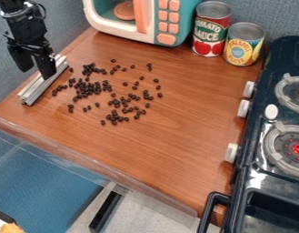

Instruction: Sweep into pile

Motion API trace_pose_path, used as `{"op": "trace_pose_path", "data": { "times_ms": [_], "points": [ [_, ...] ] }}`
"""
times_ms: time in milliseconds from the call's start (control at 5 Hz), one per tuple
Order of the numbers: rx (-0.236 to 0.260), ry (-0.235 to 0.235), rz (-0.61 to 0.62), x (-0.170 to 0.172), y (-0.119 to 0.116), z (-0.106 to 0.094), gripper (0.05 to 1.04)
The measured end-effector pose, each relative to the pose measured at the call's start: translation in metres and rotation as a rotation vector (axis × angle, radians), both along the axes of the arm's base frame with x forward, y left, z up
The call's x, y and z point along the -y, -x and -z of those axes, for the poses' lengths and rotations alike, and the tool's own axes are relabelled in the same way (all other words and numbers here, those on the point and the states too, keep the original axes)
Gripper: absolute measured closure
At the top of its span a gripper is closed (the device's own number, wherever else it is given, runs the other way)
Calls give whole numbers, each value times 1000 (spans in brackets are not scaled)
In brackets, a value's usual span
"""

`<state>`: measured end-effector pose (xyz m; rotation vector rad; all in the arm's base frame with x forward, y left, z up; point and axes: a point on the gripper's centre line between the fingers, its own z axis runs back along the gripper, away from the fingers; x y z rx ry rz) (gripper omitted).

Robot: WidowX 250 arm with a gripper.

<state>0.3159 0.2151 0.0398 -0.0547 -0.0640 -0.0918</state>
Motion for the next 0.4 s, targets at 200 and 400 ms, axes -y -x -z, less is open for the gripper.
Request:
{"op": "trace_pose_path", "data": {
  "times_ms": [200, 400],
  "points": [
    [-27, 18, -4, 2, 3, 13, 387],
    [-32, 5, -23, 2, 5, 22, 684]
  ]
}}
